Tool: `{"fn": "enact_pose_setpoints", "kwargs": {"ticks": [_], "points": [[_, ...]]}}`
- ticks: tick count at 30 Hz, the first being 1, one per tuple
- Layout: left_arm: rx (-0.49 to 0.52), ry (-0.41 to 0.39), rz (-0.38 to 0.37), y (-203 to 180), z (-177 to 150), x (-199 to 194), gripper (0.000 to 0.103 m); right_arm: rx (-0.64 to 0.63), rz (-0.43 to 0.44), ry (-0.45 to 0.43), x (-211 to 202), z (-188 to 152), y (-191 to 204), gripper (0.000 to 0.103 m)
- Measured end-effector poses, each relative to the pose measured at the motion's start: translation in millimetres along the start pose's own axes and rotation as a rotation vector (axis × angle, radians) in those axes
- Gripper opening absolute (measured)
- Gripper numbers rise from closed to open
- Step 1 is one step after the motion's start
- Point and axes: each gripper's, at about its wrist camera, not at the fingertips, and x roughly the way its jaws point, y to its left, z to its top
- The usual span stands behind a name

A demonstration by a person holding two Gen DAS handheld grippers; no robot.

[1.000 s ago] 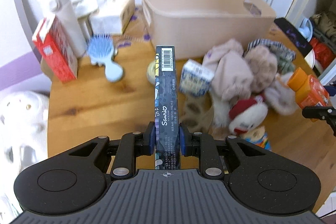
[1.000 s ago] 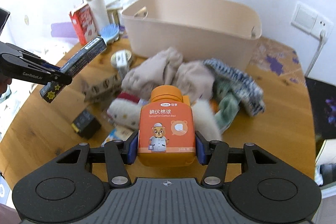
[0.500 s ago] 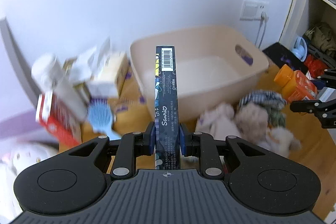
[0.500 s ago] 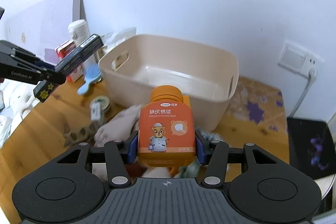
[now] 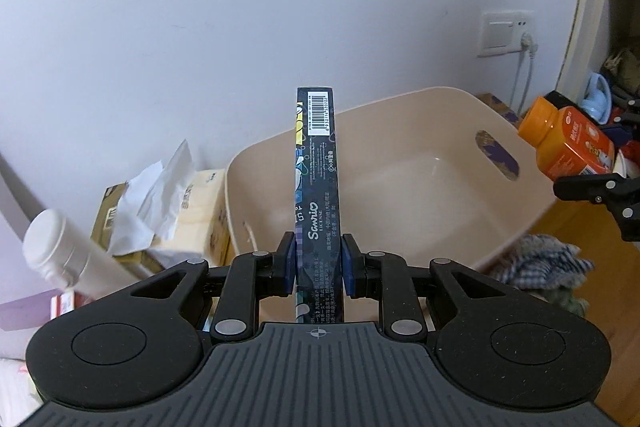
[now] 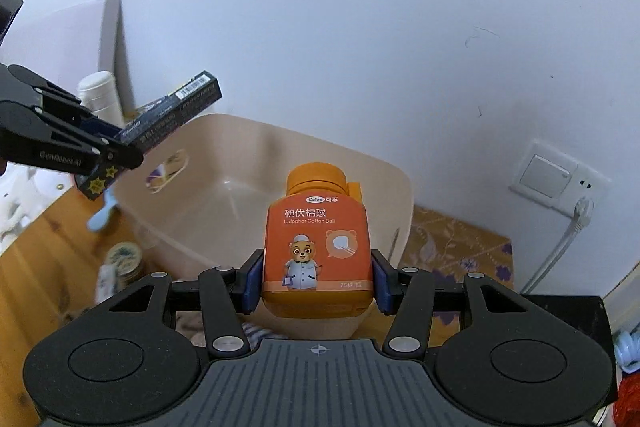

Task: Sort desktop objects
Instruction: 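Carry both items to the beige basket and open both grippers to drop them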

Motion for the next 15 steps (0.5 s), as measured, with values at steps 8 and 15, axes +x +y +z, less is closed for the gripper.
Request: {"fn": "enact_pose_setpoints", "kwargs": {"ticks": [8,15], "points": [[-0.032,0.071,0.009,-7.9,15.0,46.3,0.023,-0.012,-0.001,0.057,43.4,9.2,-13.1,0.05],[-0.04,0.207,0.012,-22.5,12.2,90.5,0.023,-0.027,0.021,0.148,77.2,8.0,-2.6,0.05]]}}
